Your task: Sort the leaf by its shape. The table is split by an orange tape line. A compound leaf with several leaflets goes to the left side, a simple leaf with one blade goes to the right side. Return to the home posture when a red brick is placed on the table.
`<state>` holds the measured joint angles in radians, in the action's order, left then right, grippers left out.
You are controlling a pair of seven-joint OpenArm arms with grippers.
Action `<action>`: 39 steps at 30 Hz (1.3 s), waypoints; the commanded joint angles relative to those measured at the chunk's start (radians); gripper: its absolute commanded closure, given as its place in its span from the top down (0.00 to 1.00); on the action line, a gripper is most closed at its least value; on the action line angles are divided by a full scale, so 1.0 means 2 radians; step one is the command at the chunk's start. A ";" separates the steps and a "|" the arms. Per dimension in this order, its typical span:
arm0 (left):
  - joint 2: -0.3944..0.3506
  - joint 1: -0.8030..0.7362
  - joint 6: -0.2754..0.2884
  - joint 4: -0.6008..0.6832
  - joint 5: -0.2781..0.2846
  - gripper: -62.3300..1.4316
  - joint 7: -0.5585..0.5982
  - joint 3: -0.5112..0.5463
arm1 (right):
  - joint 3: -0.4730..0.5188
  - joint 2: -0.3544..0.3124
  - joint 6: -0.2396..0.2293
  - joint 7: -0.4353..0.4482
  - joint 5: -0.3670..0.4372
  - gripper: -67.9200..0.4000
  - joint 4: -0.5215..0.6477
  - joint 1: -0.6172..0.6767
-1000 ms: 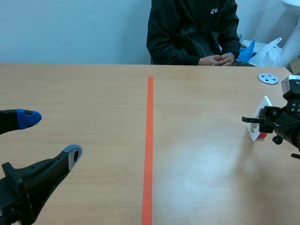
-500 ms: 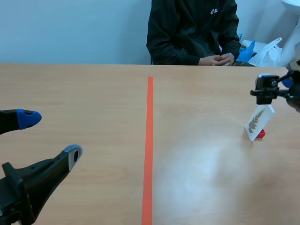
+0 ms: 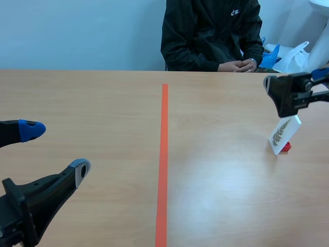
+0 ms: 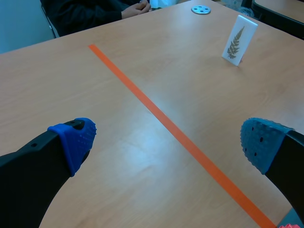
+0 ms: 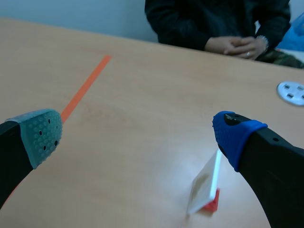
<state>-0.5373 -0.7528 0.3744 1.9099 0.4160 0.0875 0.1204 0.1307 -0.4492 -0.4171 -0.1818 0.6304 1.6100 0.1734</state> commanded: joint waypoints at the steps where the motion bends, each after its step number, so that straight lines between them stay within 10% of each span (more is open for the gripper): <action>1: 0.002 0.001 0.001 0.007 0.003 1.00 0.010 -0.001 | 0.001 -0.006 -0.003 0.005 0.014 1.00 0.019 0.019; 16: 0.003 0.001 0.001 0.007 0.003 1.00 -0.001 -0.001 | 0.001 0.008 -0.009 0.000 0.018 1.00 0.193 0.223; 39: 0.002 0.002 0.001 0.007 0.005 1.00 -0.001 -0.001 | 0.001 0.022 -0.009 0.000 0.001 1.00 0.207 0.233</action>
